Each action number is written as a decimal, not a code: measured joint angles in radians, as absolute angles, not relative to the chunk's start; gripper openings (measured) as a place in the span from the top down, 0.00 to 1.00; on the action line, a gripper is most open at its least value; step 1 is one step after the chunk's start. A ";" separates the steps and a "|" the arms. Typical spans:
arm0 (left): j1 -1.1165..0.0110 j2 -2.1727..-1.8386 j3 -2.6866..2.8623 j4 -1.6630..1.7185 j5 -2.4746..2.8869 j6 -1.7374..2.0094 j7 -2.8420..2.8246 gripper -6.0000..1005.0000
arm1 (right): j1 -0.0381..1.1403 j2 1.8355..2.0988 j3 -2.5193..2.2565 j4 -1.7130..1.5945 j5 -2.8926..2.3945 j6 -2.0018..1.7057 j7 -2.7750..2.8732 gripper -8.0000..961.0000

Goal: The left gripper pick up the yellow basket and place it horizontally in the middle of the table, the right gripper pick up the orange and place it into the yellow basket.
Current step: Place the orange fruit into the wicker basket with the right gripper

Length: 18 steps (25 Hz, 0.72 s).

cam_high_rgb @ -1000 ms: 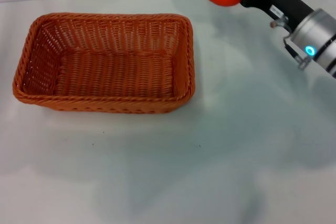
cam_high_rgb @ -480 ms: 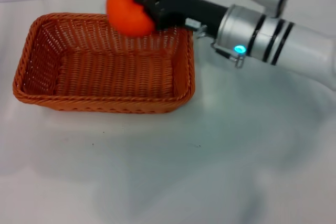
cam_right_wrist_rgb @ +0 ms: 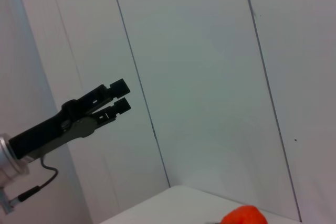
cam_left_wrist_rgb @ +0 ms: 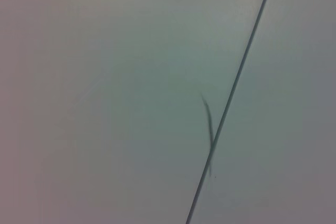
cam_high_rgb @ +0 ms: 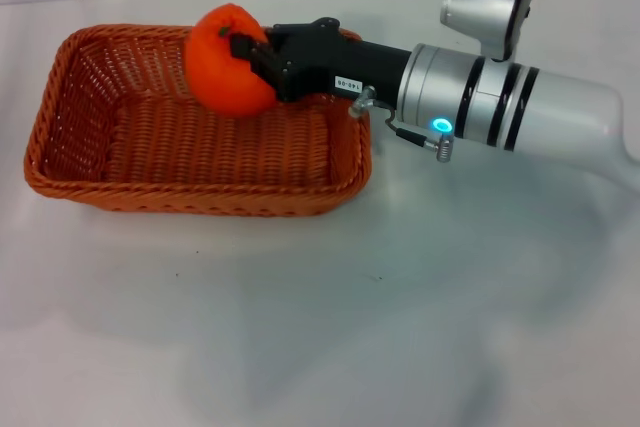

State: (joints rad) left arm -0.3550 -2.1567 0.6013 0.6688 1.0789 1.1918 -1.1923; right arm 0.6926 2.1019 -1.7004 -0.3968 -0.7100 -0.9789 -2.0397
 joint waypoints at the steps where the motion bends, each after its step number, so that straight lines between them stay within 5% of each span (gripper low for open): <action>1: -0.355 -2.157 0.601 0.669 1.079 1.192 -1.192 0.09 | 0.689 2.101 -1.700 -0.397 -0.710 -0.984 -2.040 0.93; 5: -0.355 -2.156 0.602 0.669 1.079 1.192 -1.193 0.09 | 0.683 2.101 -1.697 -0.397 -0.706 -0.992 -2.039 0.93; 10: -0.356 -2.155 0.603 0.669 1.080 1.193 -1.195 0.09 | 0.683 2.101 -1.691 -0.397 -0.702 -0.992 -2.039 0.80; 13: -0.356 -2.155 0.603 0.669 1.081 1.192 -1.194 0.09 | 0.683 2.101 -1.688 -0.397 -0.701 -0.992 -2.039 0.56; 18: -0.356 -2.156 0.603 0.670 1.082 1.172 -1.192 0.09 | 0.676 2.102 -1.687 -0.397 -0.660 -0.993 -2.039 0.30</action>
State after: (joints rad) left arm -0.3559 -2.1560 0.6029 0.6695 1.0823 1.1720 -1.1917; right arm 0.6758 2.1016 -1.6873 -0.3971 -0.6601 -0.9927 -2.0391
